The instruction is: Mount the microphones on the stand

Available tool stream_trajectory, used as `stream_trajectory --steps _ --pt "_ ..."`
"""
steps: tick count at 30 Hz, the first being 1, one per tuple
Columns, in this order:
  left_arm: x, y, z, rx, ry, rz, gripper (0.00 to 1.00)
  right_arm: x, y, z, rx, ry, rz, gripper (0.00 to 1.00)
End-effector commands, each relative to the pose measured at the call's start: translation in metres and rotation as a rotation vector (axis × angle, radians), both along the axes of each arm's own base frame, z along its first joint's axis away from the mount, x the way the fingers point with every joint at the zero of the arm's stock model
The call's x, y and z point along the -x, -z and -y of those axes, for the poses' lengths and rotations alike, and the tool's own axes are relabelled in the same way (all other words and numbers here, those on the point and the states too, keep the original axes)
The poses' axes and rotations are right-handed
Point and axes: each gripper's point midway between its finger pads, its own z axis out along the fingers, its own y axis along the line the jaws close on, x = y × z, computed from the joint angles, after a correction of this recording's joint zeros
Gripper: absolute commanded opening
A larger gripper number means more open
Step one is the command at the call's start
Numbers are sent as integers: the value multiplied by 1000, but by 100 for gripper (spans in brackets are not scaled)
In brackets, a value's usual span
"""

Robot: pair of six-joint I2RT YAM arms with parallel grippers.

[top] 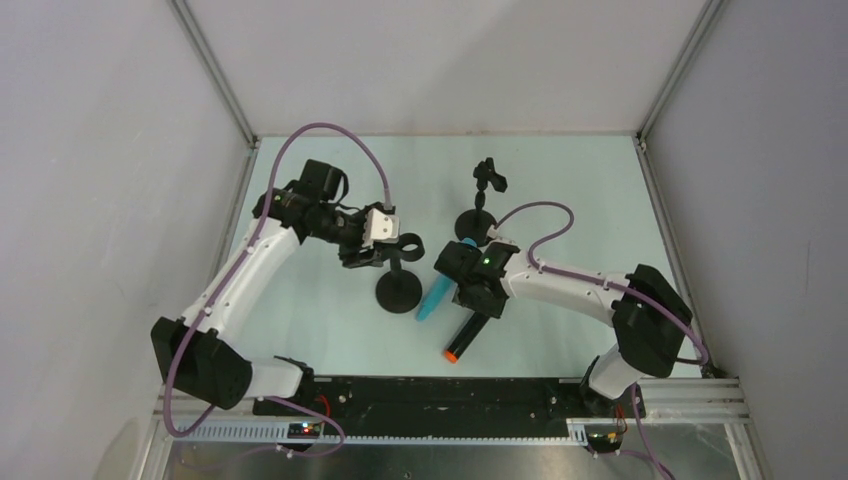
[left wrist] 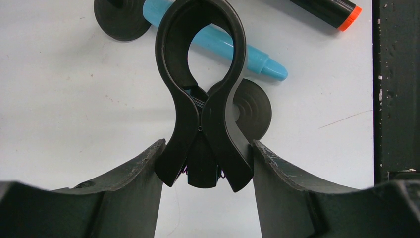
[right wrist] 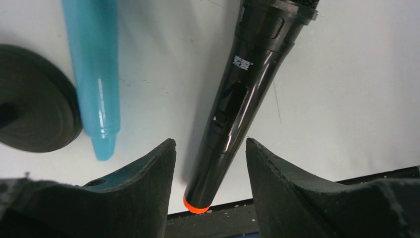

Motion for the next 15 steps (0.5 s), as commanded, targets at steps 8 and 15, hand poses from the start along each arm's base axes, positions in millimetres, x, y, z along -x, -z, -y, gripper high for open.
stream_trajectory --steps 8,15 --pt "3 -25 5 56 -10 58 78 -20 19 15 -13 68 49 58" --pt "10 -23 9 96 18 49 100 -34 40 25 -2 89 45 56"
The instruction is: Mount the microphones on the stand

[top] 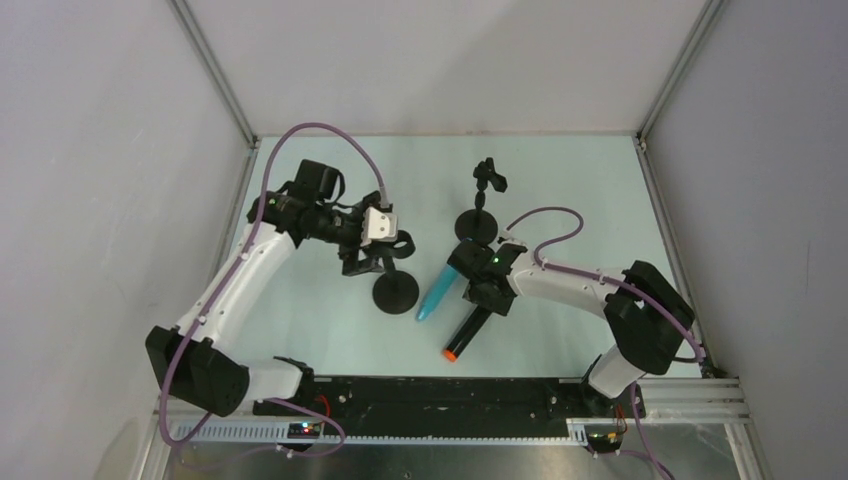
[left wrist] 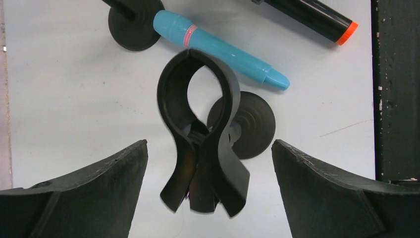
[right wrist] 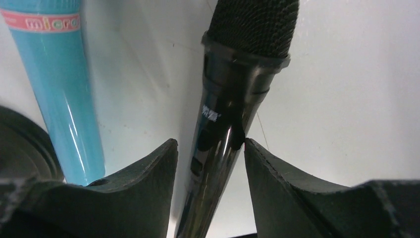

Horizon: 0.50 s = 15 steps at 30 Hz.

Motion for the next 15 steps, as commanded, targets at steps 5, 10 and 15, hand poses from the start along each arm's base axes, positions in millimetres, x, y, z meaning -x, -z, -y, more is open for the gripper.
stream_trajectory --steps 5,10,15 --pt "4 -18 -1 114 0 24 100 -19 16 6 7 26 37 54" --pt "0 -34 -9 172 -30 39 100 -21 22 6 9 34 33 50" --pt "6 -28 -13 194 -27 29 100 -22 24 8 11 44 33 47"
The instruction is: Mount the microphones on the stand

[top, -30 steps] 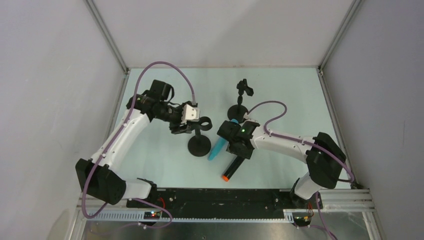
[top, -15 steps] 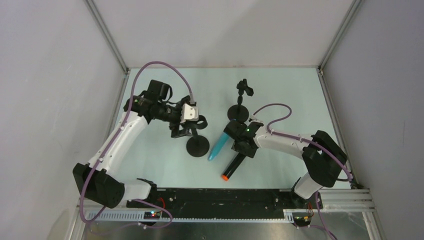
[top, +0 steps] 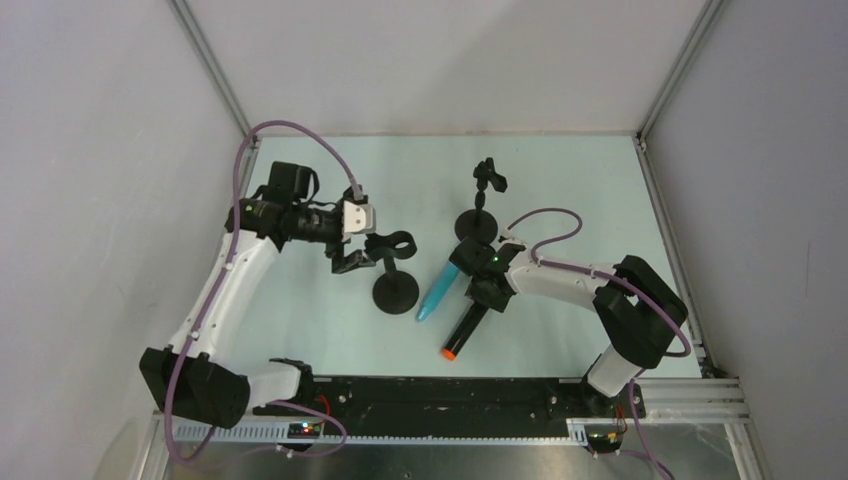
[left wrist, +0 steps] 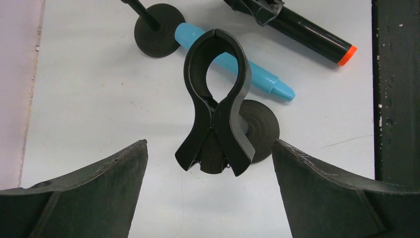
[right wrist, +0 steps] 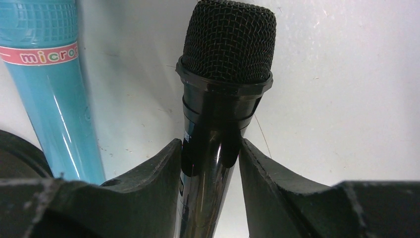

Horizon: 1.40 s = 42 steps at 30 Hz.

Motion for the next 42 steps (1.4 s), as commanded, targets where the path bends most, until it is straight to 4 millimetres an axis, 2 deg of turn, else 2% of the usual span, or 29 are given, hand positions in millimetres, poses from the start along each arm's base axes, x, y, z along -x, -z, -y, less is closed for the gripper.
stream_trajectory --steps 1,8,12,16,18,21,23,27,30,34,35,38,39,40,42 --pt "11 -9 5 72 38 17 100 -5 6 5 21 18 17 47" --pt "16 -2 4 95 50 -4 100 1 11 8 24 28 7 44" --pt "11 3 2 92 41 -17 100 1 11 7 22 26 10 40" --pt "6 1 0 103 34 -21 100 1 6 5 20 19 25 30" --pt "5 0 0 108 34 -21 100 1 3 5 19 13 38 22" --pt "6 3 1 114 39 -34 99 0 -6 5 13 12 66 6" --pt "7 6 2 118 44 -42 96 0 -11 5 8 11 81 0" --pt "8 6 3 126 54 -40 88 -1 -33 2 -17 1 147 0" --pt "6 7 4 125 55 -45 80 0 -56 0 -50 -4 216 0" --pt "5 10 4 127 56 -53 52 3 -90 1 -78 -15 299 0" --pt "5 10 3 126 58 -50 49 5 -98 1 -77 -24 310 0" --pt "6 14 3 121 61 -51 42 5 -127 8 -65 -28 377 0" --pt "6 15 2 117 60 -51 41 6 -143 3 -84 -44 412 0" --pt "6 16 2 114 60 -52 40 3 -154 7 -58 -54 455 0" --pt "6 19 1 107 59 -52 37 -1 -190 -1 -57 -103 552 0"
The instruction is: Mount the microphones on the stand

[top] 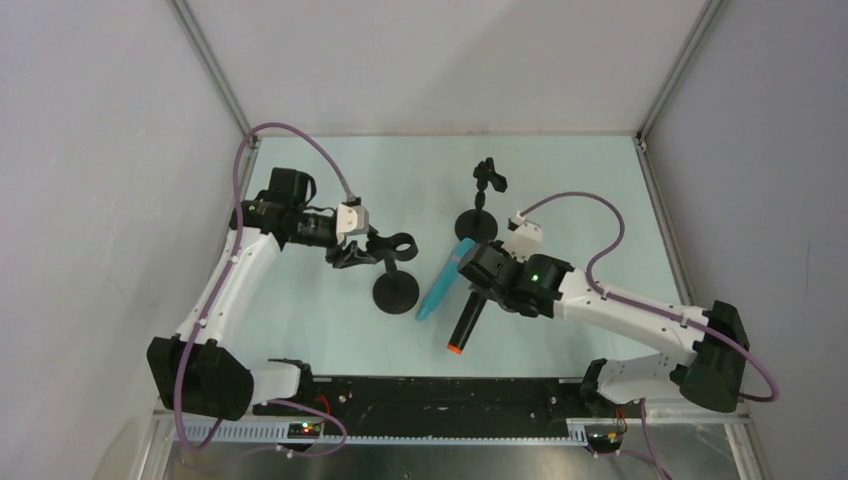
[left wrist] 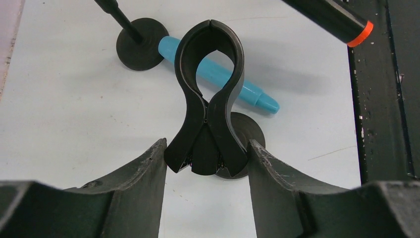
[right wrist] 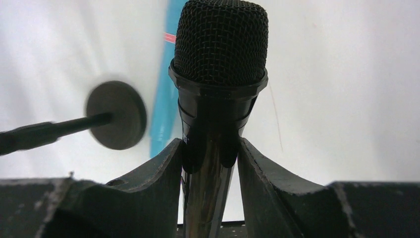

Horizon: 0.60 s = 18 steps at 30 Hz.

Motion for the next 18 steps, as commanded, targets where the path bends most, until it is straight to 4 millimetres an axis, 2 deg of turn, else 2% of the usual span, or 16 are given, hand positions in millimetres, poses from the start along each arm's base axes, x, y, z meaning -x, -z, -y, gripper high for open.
stream_trajectory --steps 1,2,3,4,5,6,8,9,10,12,13,14,15,16,17,18 --pt "-1 6 0 -1 20 21 36 -24 -104 1 0 9 306 0" --pt "-1 7 -1 -5 19 19 33 -26 -120 -3 25 -37 353 0" --pt "-1 7 -1 -7 18 18 30 -33 -153 -6 10 -31 427 0" --pt "-2 8 -1 -10 16 16 24 -35 -174 -12 37 -82 487 0" --pt "-2 9 -2 -12 15 12 19 -41 -207 -15 32 -74 559 0" --pt "-3 8 -2 -14 12 13 6 -43 -232 -23 69 -123 632 0" --pt "-5 7 -2 -14 9 8 1 -50 -289 -31 95 -136 762 0" --pt "-5 6 -1 -12 11 10 0 -55 -297 -38 121 -142 785 0" --pt "-6 5 -1 -10 12 12 0 -60 -317 -45 138 -150 841 0" --pt "-7 4 -1 -6 11 14 0 -67 -340 -56 156 -159 915 0" --pt "-7 3 0 -6 10 14 1 -70 -346 -60 152 -160 935 0" --pt "-7 2 0 -5 7 11 8 -74 -354 -64 180 -162 959 0" --pt "-7 1 0 -3 6 12 27 -77 -356 -67 183 -159 962 0" --pt "-7 1 0 -3 3 7 37 -80 -359 -70 185 -155 964 0" --pt "-6 1 0 -1 2 5 55 -82 -358 -72 187 -157 961 0" --pt "-6 1 0 -1 3 5 68 -83 -359 -73 184 -155 961 0"
